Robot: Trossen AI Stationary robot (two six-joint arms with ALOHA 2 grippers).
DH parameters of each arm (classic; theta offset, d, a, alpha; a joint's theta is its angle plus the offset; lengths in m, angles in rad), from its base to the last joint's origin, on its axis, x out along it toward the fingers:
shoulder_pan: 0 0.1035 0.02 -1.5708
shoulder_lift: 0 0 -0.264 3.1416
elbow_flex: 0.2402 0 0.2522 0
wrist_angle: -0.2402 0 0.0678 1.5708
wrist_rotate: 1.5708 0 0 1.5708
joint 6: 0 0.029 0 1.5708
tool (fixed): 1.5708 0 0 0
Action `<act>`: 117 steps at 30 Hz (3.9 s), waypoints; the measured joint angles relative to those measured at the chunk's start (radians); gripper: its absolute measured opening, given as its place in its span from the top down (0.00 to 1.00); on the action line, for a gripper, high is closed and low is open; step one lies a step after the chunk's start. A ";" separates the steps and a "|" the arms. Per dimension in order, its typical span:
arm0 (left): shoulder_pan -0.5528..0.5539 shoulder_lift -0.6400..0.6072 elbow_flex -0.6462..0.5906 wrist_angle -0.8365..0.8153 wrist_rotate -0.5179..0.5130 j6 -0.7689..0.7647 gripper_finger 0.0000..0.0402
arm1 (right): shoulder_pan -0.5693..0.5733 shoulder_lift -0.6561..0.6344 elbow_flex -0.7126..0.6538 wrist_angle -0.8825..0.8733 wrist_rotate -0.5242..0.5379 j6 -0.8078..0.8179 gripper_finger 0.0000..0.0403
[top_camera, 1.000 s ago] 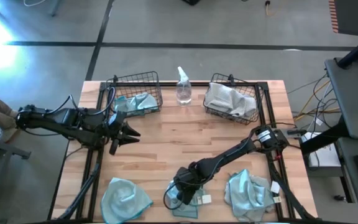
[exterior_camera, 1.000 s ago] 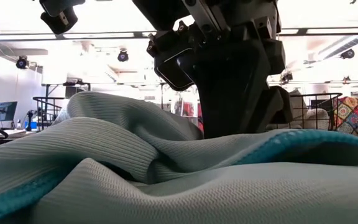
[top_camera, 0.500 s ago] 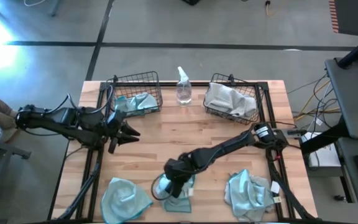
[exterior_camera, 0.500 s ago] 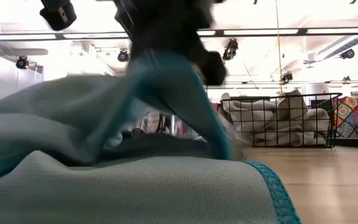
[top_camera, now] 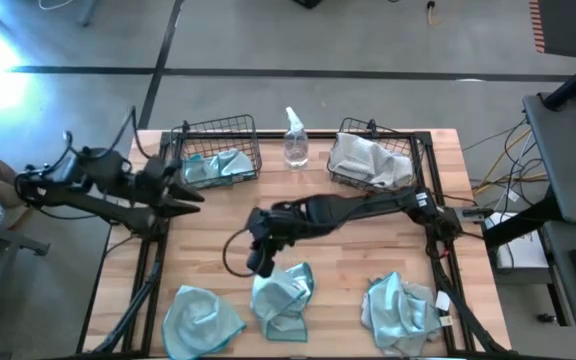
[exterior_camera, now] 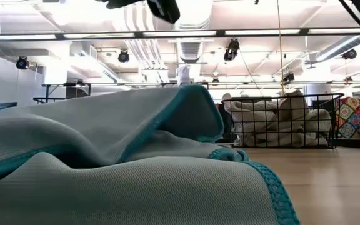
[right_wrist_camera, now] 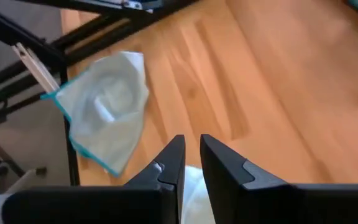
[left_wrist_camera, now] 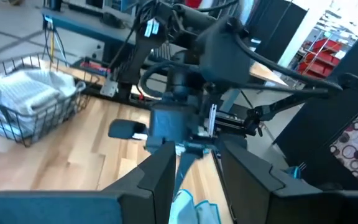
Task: Sort microfiber towel by color & place in baskets
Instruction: Put the blue microfiber towel into the left black wire basket
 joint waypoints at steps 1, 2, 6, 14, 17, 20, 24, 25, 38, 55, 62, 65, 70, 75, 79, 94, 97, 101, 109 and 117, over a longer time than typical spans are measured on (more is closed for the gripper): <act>0.000 0.001 0.017 -0.018 -0.001 0.011 0.72 | -0.003 0.000 0.014 -0.027 0.001 -0.001 0.89; 0.000 0.002 0.032 -0.039 -0.004 0.017 0.72 | -0.004 -0.002 0.023 -0.059 0.001 -0.001 0.89; 0.000 0.001 0.053 -0.075 -0.008 0.027 0.72 | 0.004 -0.003 0.019 -0.242 -0.005 0.012 0.89; 0.000 0.025 0.033 -0.079 -0.008 0.046 0.72 | 0.022 -0.003 -0.092 -0.340 -0.154 0.069 0.89; 0.000 0.038 0.030 -0.079 -0.009 0.046 0.72 | 0.032 -0.002 -0.149 -0.309 -0.180 0.079 0.89; 0.000 0.053 0.030 -0.077 -0.009 0.046 0.72 | 0.036 -0.002 -0.202 -0.263 -0.186 0.101 0.89; 0.000 0.068 0.030 -0.075 -0.009 0.046 0.72 | 0.035 -0.002 -0.270 -0.191 -0.189 0.129 0.89; 0.000 0.071 0.030 -0.075 -0.009 0.045 0.72 | 0.035 -0.002 -0.283 -0.183 -0.189 0.132 0.89; 0.000 0.078 0.030 -0.075 -0.009 0.008 0.72 | 0.035 -0.002 -0.412 0.097 -0.247 0.289 0.89; 0.000 0.081 0.030 -0.075 -0.009 -0.007 0.72 | 0.061 -0.001 -0.474 0.208 -0.320 0.379 0.89; 0.000 0.081 0.030 -0.075 -0.009 -0.008 0.72 | 0.061 -0.001 -0.535 0.251 -0.305 0.404 0.89; 0.000 0.081 0.030 -0.075 -0.008 -0.010 0.72 | 0.061 -0.001 -0.550 0.302 -0.283 0.394 0.89; 0.000 0.081 0.030 -0.075 -0.008 -0.009 0.72 | 0.061 0.000 -0.562 0.428 -0.259 0.430 0.89; 0.000 0.081 0.030 -0.076 -0.008 0.007 0.72 | 0.061 0.000 -0.581 0.465 -0.259 0.445 0.89; 0.000 0.081 0.030 -0.075 -0.008 0.030 0.72 | 0.061 0.000 -0.611 0.465 -0.267 0.450 0.89; 0.000 0.081 0.030 -0.076 -0.004 0.075 0.72 | 0.061 -0.001 -0.715 0.470 -0.267 0.475 0.89; 0.000 0.081 0.030 -0.075 -0.004 0.075 0.72 | 0.061 -0.001 -0.732 0.475 -0.261 0.476 0.89; 0.000 0.081 0.030 -0.076 -0.004 0.082 0.72 | 0.061 -0.002 -0.751 0.484 -0.260 0.491 0.89; 0.000 0.081 0.030 -0.076 -0.005 0.098 0.72 | 0.061 -0.003 -0.755 0.501 -0.260 0.502 0.89; 0.000 0.081 0.030 -0.075 -0.005 0.124 0.72 | 0.061 -0.003 -0.755 0.515 -0.259 0.500 0.89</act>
